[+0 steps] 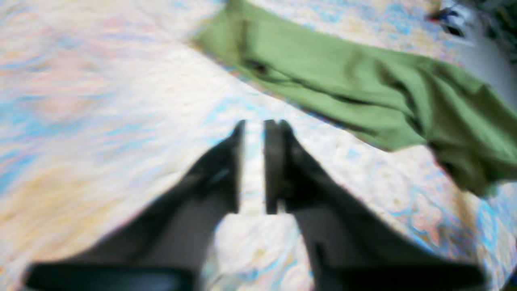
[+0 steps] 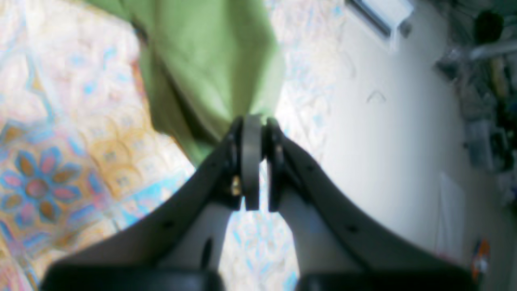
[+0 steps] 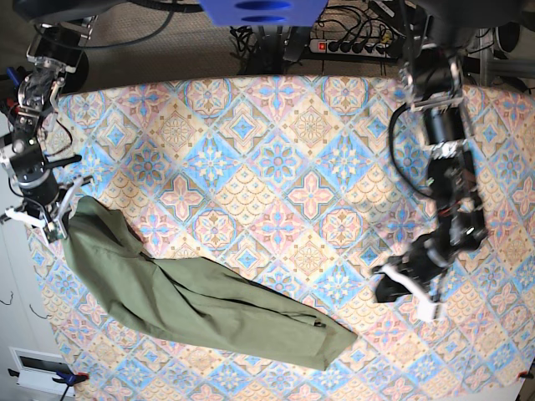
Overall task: Layout the t-shirt on the table in an organized manner, then fold the t-shirt properly
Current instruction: 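Lift the shirt with both grippers and swing it across the table, then lay the shirt down, left gripper grasping its end near the right gripper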
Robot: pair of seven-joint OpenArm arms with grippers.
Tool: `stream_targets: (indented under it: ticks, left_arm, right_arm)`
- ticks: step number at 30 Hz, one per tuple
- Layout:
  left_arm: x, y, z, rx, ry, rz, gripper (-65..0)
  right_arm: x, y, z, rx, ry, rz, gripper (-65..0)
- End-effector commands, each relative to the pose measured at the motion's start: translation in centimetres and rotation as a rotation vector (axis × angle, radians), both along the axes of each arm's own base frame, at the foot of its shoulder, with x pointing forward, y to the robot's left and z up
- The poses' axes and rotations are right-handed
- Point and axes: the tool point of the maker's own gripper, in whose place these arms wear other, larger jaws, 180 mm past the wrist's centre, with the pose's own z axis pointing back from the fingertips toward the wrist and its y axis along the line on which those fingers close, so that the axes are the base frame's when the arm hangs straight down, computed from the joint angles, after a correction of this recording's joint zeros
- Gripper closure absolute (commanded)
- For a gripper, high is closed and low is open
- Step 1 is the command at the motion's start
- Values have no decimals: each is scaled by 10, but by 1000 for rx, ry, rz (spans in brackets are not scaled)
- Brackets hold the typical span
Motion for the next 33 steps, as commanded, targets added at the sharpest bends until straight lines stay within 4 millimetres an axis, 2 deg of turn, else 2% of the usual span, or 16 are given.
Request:
stream_targets:
  ticks: [1,4,7,11,14,17,20,24,28,33]
  left_arm:
    - [24,0,27,-18,-77,20,-176]
    - [54,-30,25,-71,-80,21,-274]
    - [79,-50,23,-92,-93,33,-338]
    - [101,-77,26,-98,-137,34,-341]
    - [104,-103,23,-81,-160,-1,-341]
    - [104,-119,23,-72,-186,-26,-341]
    - [104,-121,24,-72,-191,-26,-341]
    - [108,-110,21,-56,-175,28,-341]
    - [109,-96,16,-37,-158,72,-341]
    - [109,-93,15,-33,-154,81,-341]
  right_arm:
    - [8,-2,21,-22,-62,13,-11]
    - [4,-1,14,-22,-42,17,-11]
    - [-13,3,-7,-26,33,43,-11]
    - [-30,5,-26,-29,103,66,-11]
    - [-49,13,-40,-45,174,126,-11]
    - [-70,20,-48,-59,217,150,-11]
    - [-95,18,-64,-67,292,157,-11]
    - [-119,-6,-66,-111,354,117,-11]
    - [-129,-45,-46,-151,326,6,-11]
    - [-139,-82,-26,-227,316,-107,-11]
